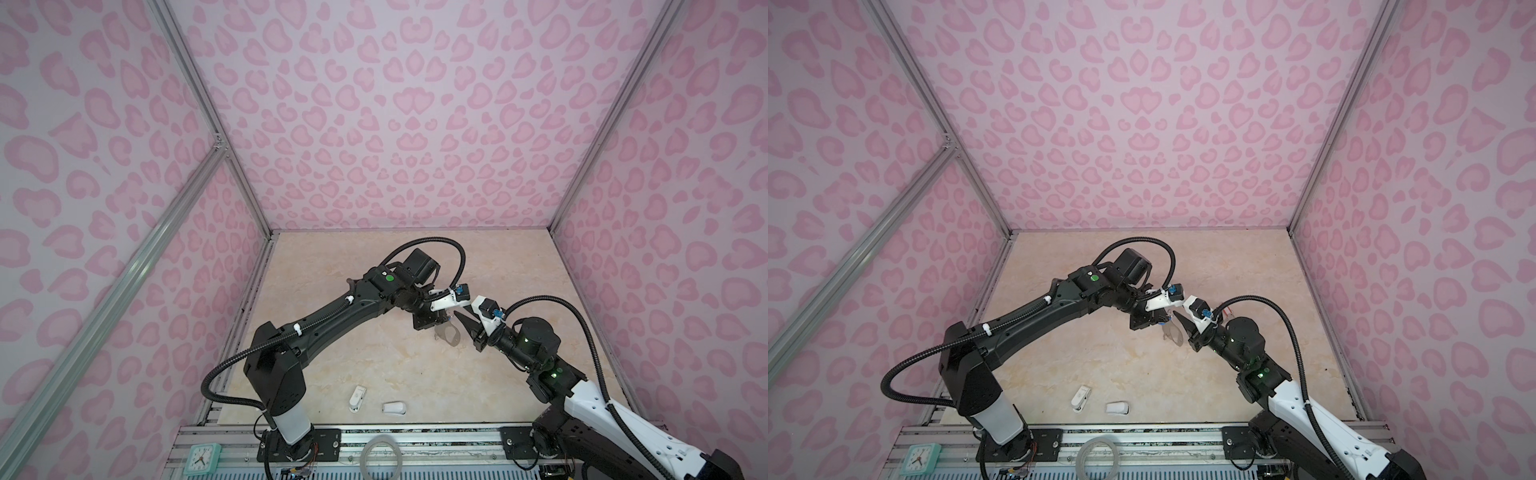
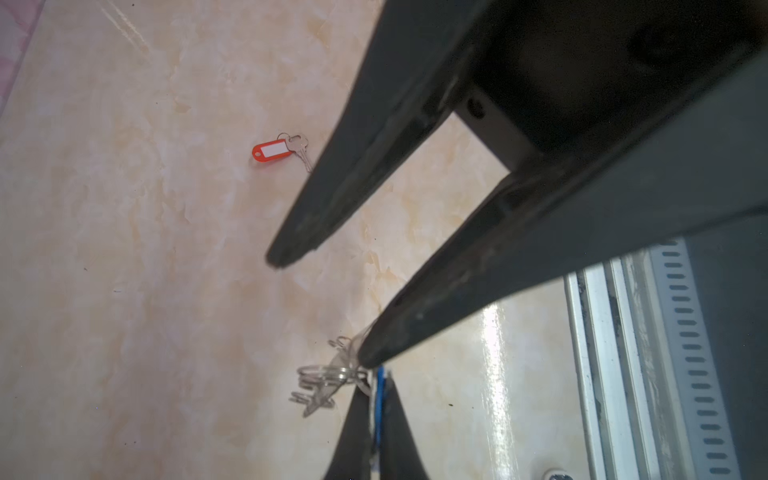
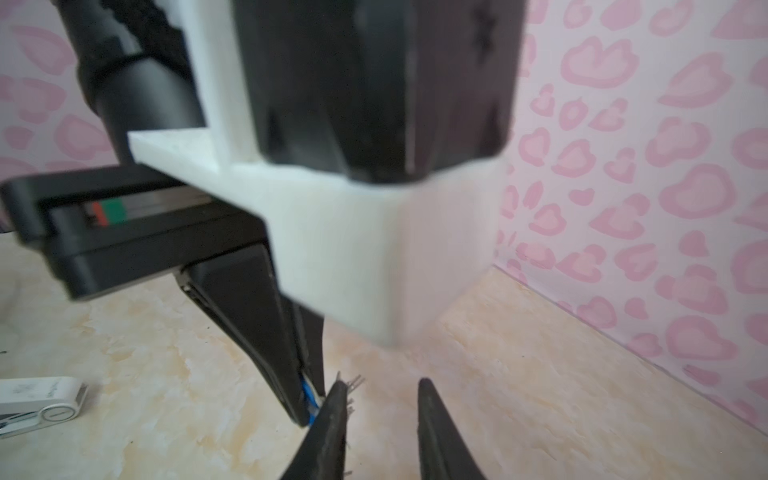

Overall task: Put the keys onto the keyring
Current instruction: 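Open the right gripper and withdraw it while the left gripper holds the plate, then set plate down with left gripper while right gripper moves above red-tagged key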

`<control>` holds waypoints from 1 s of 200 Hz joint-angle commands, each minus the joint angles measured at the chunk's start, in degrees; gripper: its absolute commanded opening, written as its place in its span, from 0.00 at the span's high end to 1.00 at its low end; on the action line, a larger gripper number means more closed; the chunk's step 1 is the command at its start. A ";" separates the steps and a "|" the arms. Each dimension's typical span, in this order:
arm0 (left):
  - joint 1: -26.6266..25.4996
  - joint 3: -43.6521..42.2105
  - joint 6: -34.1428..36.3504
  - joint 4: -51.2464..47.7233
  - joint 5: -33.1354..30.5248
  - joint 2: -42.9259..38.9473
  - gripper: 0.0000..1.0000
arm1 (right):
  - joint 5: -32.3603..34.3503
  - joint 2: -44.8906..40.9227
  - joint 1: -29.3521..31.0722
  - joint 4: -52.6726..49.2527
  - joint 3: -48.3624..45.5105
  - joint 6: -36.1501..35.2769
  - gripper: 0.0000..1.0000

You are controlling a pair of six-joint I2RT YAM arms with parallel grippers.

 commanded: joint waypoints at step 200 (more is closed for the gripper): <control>7.39 -14.38 11.23 0.48 -20.55 5.88 0.97 | 13.84 0.31 -8.17 -14.79 2.81 -6.30 0.53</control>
